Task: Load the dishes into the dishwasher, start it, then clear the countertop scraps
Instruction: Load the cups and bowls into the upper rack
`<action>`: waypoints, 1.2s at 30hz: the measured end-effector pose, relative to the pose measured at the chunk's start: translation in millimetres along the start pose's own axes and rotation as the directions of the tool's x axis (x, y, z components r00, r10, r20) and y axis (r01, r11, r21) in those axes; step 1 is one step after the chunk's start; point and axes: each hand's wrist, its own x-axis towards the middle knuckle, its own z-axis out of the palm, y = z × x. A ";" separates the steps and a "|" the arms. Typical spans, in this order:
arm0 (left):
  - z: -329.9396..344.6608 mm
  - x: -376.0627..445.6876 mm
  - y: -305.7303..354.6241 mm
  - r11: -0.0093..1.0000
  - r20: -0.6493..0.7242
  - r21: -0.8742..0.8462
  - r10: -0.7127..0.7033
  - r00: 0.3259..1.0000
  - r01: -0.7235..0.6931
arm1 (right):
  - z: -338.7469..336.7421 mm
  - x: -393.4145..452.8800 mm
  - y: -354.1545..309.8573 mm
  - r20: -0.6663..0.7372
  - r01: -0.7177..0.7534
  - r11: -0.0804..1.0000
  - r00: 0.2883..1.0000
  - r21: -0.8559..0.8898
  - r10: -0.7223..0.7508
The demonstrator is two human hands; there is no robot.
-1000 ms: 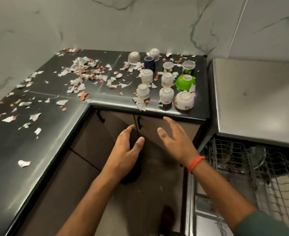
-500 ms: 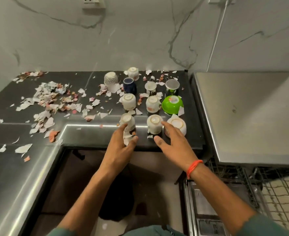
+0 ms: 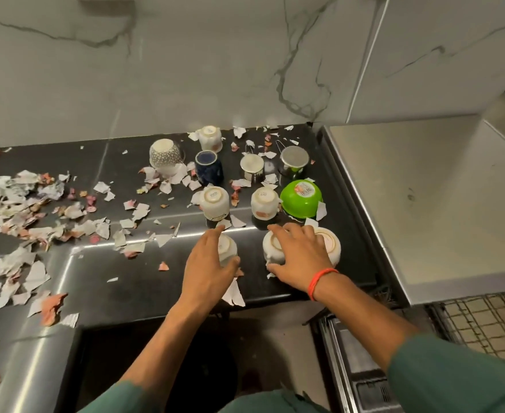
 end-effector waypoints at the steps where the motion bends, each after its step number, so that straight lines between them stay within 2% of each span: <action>1: -0.1 3.7 -2.7 1.000 0.017 0.002 -0.011 1.000 0.011 | 2.0 4.3 -0.3 -0.001 -0.001 1.000 1.000 -0.028 0.001; 5: 1.4 16.0 -11.7 0.999 0.065 0.012 -0.032 0.997 0.031 | 6.5 17.5 1.5 0.039 -0.007 0.993 0.999 -0.114 0.011; 11: 1.4 26.9 -16.6 0.999 0.095 0.021 -0.032 0.995 0.030 | 7.9 29.8 2.4 0.054 0.005 0.992 0.999 -0.126 0.002; 16: 0.5 31.8 -20.1 0.997 0.109 0.071 -0.002 0.994 -0.006 | 2.1 33.5 -0.3 -0.053 -0.041 0.999 0.998 0.002 0.041; 22: -5.2 34.0 -19.5 0.987 0.098 0.117 0.100 0.990 -0.112 | -20.6 35.8 -1.2 -0.175 -0.077 0.979 0.978 0.189 0.110; 26: -15.7 40.7 -11.0 0.989 0.029 -0.065 0.134 0.991 -0.132 | -34.6 32.2 1.9 -0.213 -0.075 0.960 0.967 0.270 0.136; 31: -23.3 48.0 20.3 0.955 0.049 -0.206 0.230 0.972 -0.215 | -50.6 17.5 15.1 -0.261 -0.092 0.929 0.946 0.357 0.194; 36: -14.0 38.9 58.1 0.888 0.082 -0.370 0.322 0.943 -0.271 | -67.6 -18.5 48.0 -0.348 -0.097 0.869 0.890 0.484 0.293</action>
